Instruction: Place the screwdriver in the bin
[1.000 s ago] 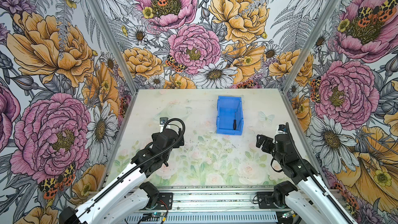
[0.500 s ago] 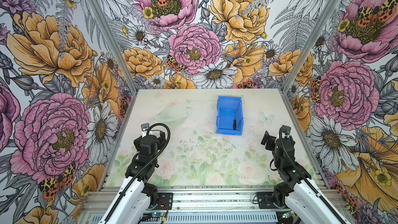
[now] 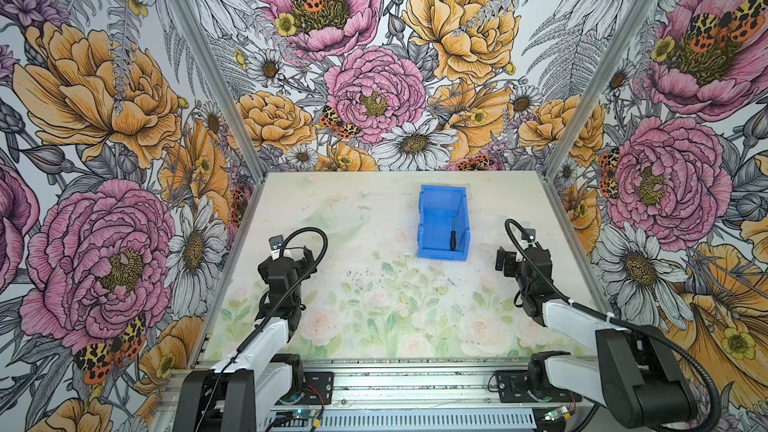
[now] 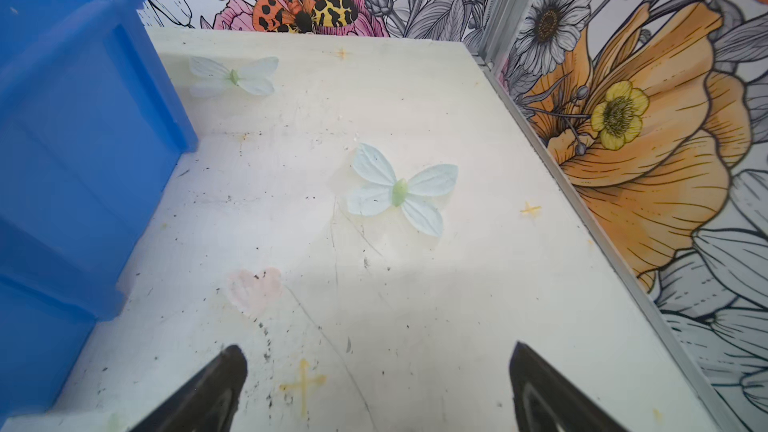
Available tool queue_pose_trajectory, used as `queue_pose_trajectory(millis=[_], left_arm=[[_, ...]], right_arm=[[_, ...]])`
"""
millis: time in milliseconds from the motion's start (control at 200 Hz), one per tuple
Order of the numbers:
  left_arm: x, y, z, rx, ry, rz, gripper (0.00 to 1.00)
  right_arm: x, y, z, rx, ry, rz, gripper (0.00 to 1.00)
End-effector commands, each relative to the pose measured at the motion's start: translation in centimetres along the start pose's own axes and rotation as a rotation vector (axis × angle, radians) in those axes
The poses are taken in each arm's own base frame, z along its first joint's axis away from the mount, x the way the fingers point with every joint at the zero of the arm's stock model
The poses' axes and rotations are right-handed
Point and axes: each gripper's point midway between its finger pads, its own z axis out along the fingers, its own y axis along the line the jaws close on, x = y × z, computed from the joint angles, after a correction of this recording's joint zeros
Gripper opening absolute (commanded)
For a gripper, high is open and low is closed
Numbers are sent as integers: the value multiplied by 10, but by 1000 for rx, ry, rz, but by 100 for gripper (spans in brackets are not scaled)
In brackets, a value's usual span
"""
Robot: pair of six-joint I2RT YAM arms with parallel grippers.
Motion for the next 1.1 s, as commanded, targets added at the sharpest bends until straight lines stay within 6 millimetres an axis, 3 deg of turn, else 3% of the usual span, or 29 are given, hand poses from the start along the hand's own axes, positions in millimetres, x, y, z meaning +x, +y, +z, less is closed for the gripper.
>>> queue_pose_trajectory(millis=[0, 95, 190, 320, 480, 1096], left_arm=[[-43, -17, 8, 82, -163, -14, 99], [-46, -32, 21, 143, -174, -8, 99], [-52, -44, 35, 187, -196, 23, 99], [-36, -60, 54, 250, -151, 59, 99], [-27, -49, 64, 177, -126, 37, 99], [-28, -51, 64, 168, -136, 45, 99]], right_arm=[[-60, 7, 12, -72, -186, 11, 100], [-64, 9, 26, -113, -198, 42, 99], [-53, 15, 38, -144, -174, 32, 100], [-49, 8, 39, -141, -189, 66, 100], [-47, 11, 40, -135, -188, 46, 99], [-47, 4, 38, -51, -196, 49, 99]])
